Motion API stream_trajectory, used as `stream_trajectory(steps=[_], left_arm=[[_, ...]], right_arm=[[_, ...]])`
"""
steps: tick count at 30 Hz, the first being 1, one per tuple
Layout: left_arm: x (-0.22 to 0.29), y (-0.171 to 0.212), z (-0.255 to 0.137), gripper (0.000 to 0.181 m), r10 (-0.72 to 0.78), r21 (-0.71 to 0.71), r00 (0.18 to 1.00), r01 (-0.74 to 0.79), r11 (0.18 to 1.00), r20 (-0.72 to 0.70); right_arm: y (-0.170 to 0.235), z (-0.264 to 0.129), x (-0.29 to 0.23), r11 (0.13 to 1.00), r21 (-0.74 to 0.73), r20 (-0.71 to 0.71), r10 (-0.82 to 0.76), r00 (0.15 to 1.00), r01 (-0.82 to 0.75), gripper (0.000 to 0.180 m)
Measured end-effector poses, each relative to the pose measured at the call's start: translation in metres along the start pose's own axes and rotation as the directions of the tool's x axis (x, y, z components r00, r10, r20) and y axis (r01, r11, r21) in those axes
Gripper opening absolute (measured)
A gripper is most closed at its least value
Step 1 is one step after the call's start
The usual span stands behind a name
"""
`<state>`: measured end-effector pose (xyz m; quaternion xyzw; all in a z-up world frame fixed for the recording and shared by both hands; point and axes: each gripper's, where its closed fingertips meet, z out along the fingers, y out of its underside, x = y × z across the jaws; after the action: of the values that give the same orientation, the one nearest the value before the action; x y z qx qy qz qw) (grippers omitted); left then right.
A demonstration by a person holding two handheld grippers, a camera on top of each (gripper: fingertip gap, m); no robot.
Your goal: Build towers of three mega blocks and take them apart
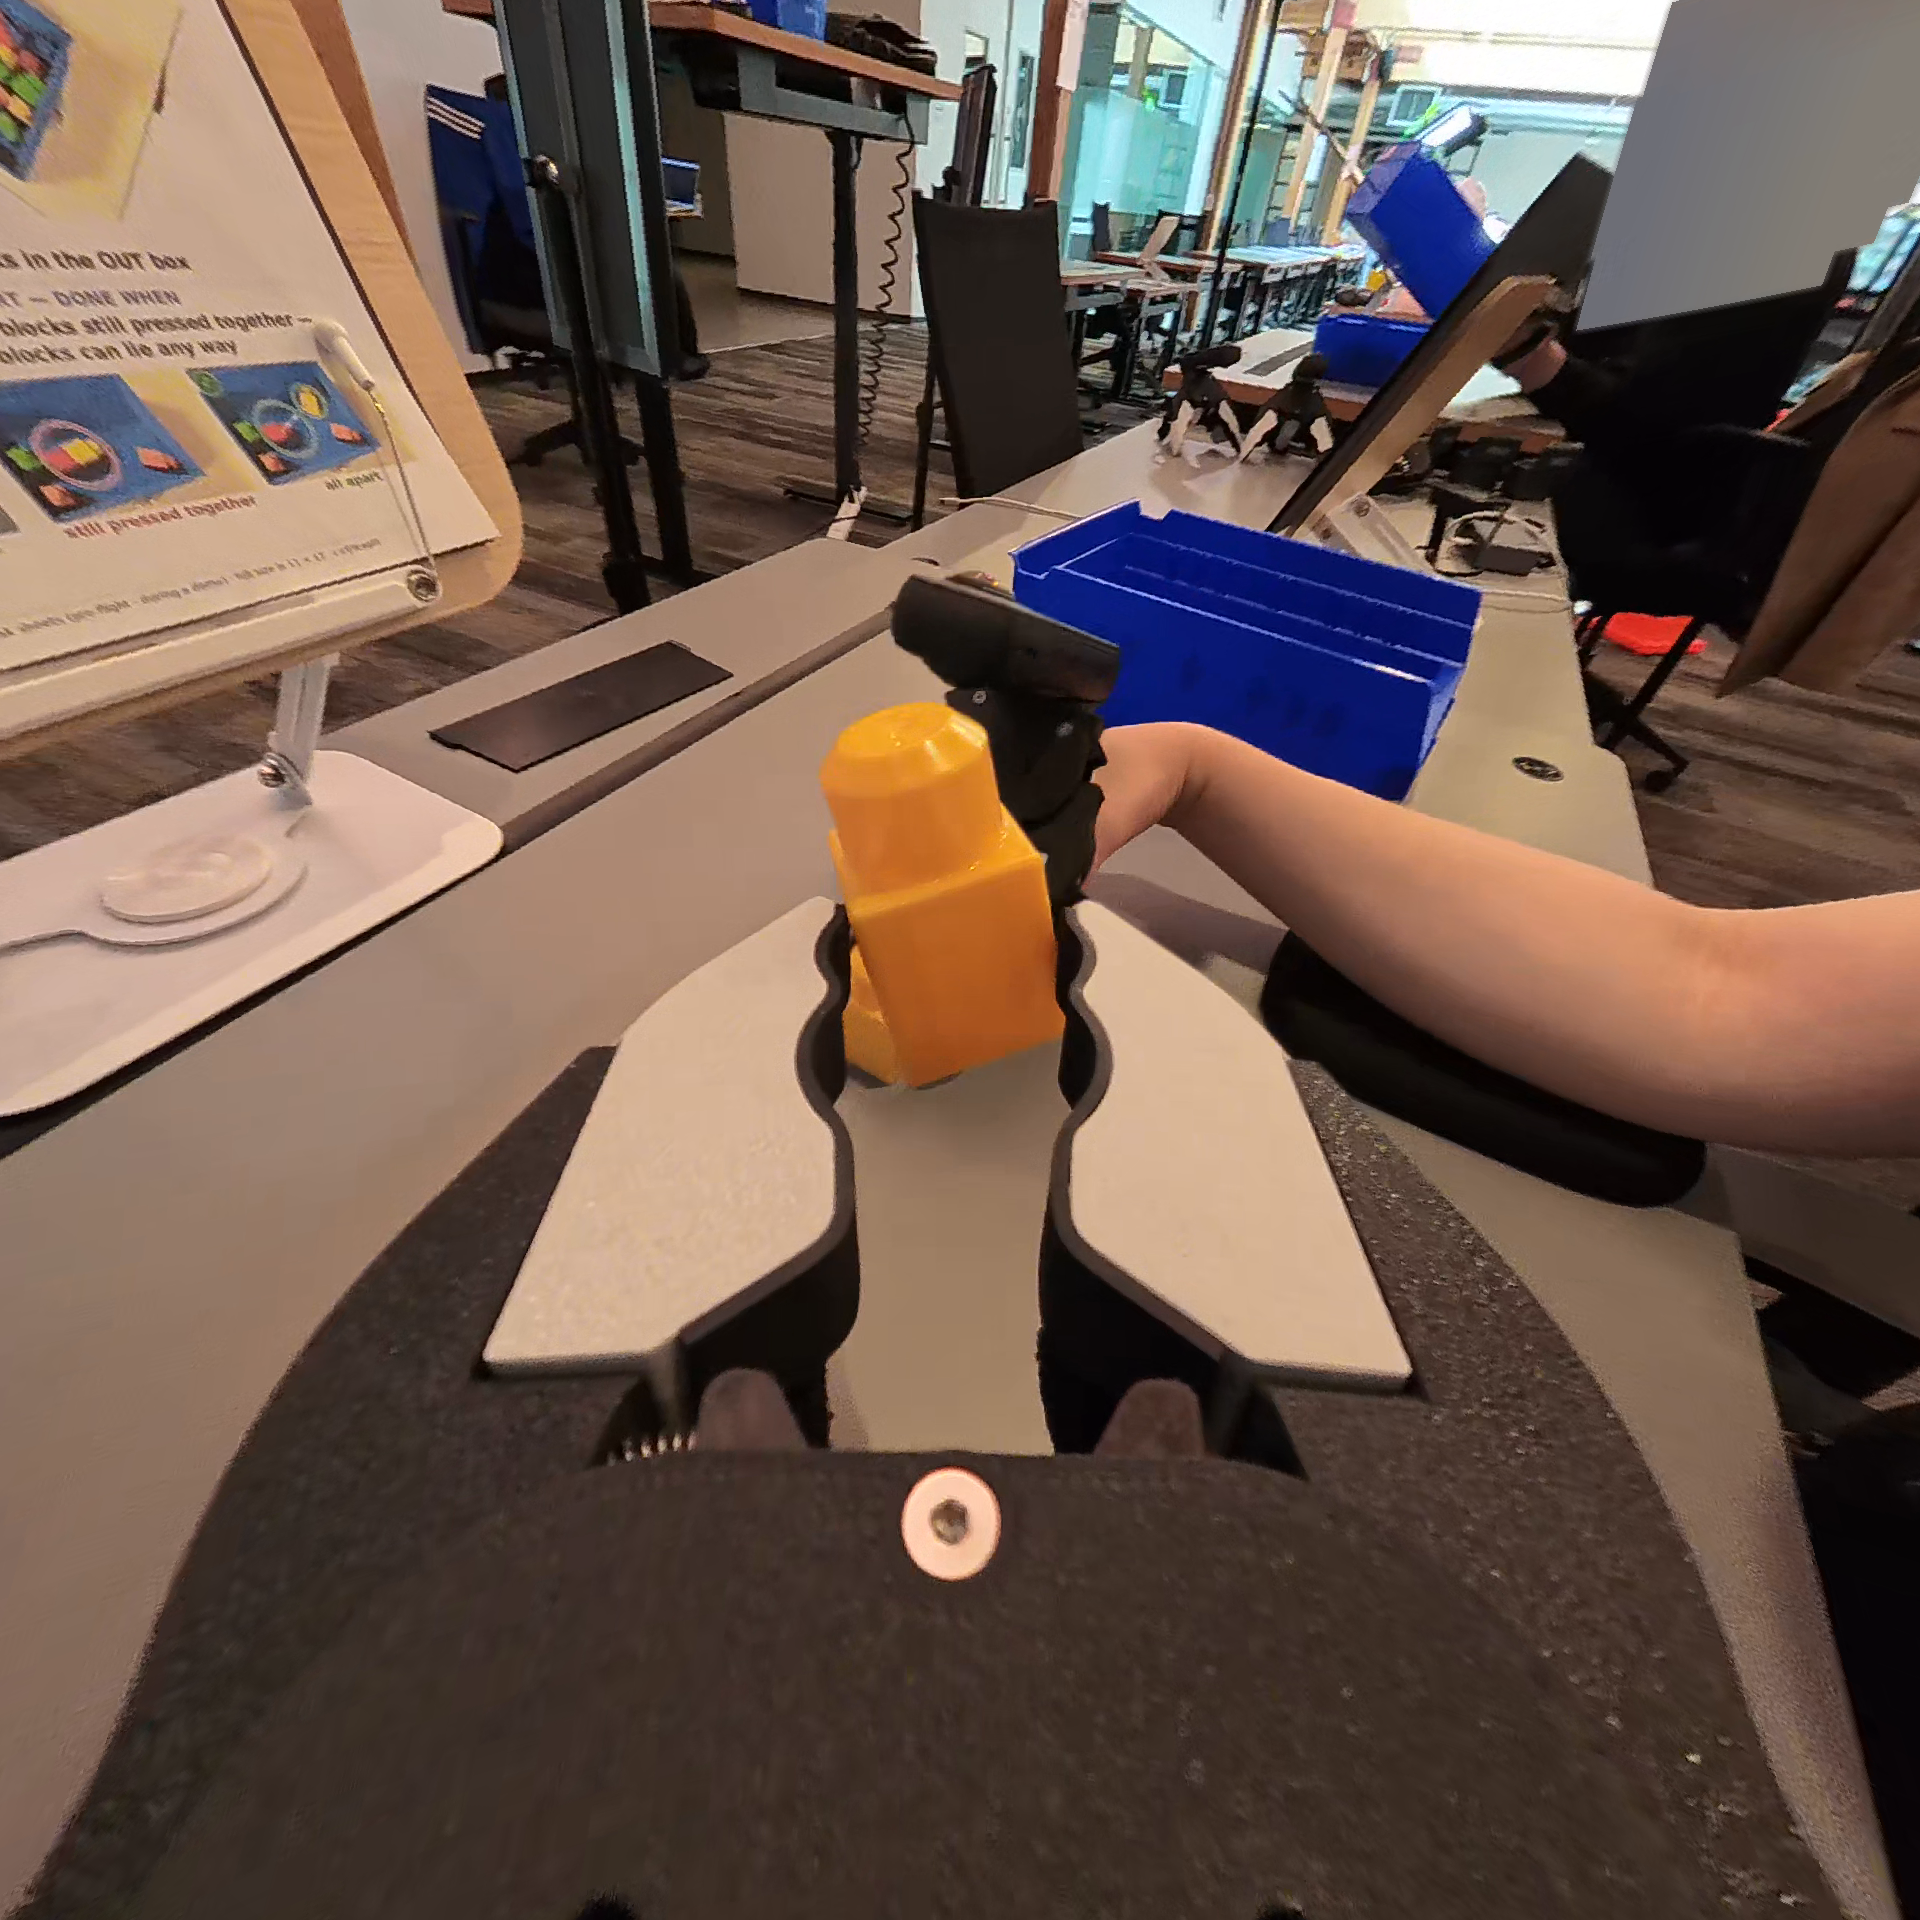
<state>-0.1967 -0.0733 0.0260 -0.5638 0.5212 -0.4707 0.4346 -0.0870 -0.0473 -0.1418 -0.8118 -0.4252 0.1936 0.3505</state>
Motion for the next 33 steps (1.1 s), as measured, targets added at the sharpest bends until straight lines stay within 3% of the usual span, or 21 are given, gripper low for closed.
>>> stream_trajectory(steps=[7,14,18,22,27,29,31,33], left_arm=[[-0.003,0.006,0.004,0.038,0.102,-0.053,0.992,-0.098,0.994,0.077],[-0.002,0.01,0.006,0.038,0.097,-0.058,0.994,-0.094,0.994,0.055],[0.002,0.009,0.004,0.038,0.071,-0.035,0.997,-0.07,0.997,0.019],[0.002,0.006,-0.002,0.037,0.063,-0.018,0.998,-0.063,0.998,0.009],[-0.007,0.008,-0.007,0.037,0.064,-0.015,0.997,-0.063,0.998,0.042],[-0.009,0.01,-0.009,0.038,0.059,-0.016,0.997,-0.058,0.998,0.048],[-0.012,0.013,-0.009,0.037,0.062,-0.025,0.996,-0.061,0.998,0.057],[-0.012,0.018,-0.008,0.037,0.063,-0.041,0.996,-0.061,0.997,0.057]], right_arm=[[-0.017,-0.016,0.007,0.997,0.074,-0.055,-0.003,0.998,0.007,0.057],[-0.094,-0.082,-0.015,0.916,0.36,-0.141,-0.134,0.981,0.177,0.05],[-0.074,-0.077,-0.009,0.935,0.318,-0.135,-0.121,0.983,0.158,0.053],[-0.029,-0.041,0.006,0.974,0.225,-0.039,0.01,0.999,-0.001,0.057],[-0.013,-0.009,0.002,0.994,0.108,0.014,0.019,1.0,-0.02,0.058],[-0.007,-0.002,0.001,0.998,0.056,0.012,0.007,1.0,-0.008,0.053],[0.0,0.003,0.002,1.0,0.006,0.014,0.001,1.0,-0.001,0.037],[-0.008,-0.001,0.003,0.999,0.032,0.037,0.036,0.999,-0.038,0.036]])
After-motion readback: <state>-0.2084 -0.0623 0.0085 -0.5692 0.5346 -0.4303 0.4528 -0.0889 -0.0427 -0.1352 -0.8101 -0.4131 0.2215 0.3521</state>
